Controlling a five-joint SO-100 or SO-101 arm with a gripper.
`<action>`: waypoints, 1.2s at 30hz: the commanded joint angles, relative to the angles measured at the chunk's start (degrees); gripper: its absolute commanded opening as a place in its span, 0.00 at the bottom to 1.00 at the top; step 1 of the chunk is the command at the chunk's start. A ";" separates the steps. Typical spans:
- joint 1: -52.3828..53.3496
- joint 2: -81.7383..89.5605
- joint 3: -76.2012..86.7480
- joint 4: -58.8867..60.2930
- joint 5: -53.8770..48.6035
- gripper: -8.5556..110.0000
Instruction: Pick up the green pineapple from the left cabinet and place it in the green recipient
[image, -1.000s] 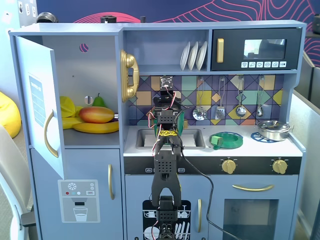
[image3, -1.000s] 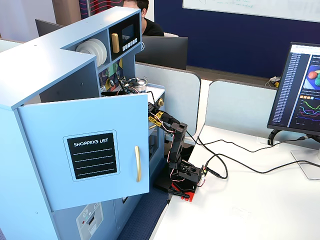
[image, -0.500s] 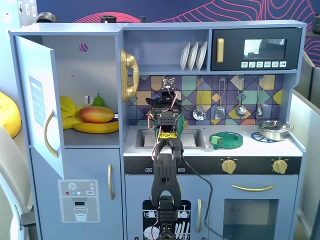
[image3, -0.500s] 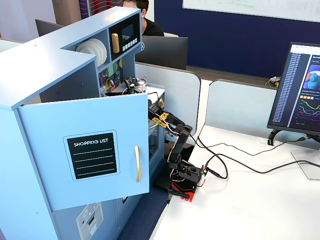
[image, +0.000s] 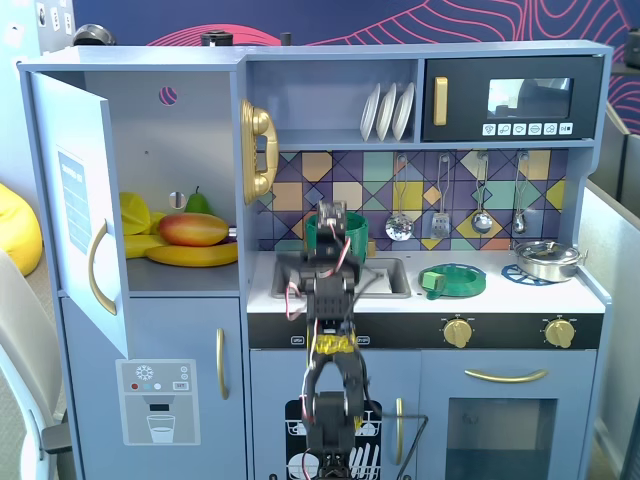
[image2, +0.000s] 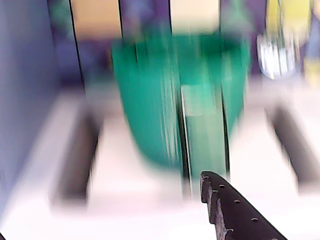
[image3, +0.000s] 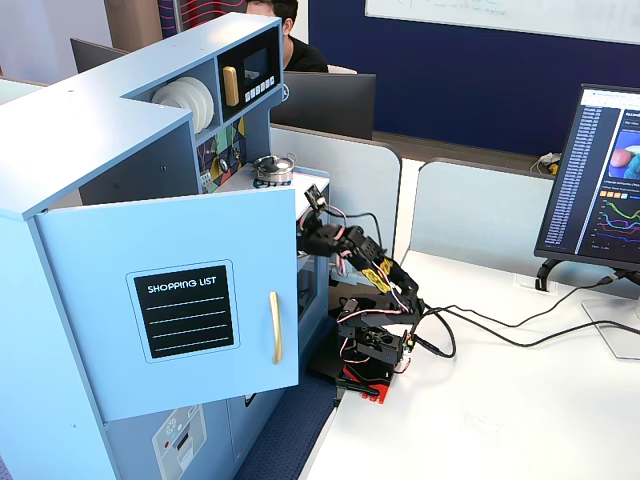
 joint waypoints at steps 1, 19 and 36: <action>1.85 9.14 6.86 8.88 0.35 0.47; 1.67 16.44 39.02 28.39 8.00 0.07; 0.53 16.52 47.90 42.19 7.12 0.12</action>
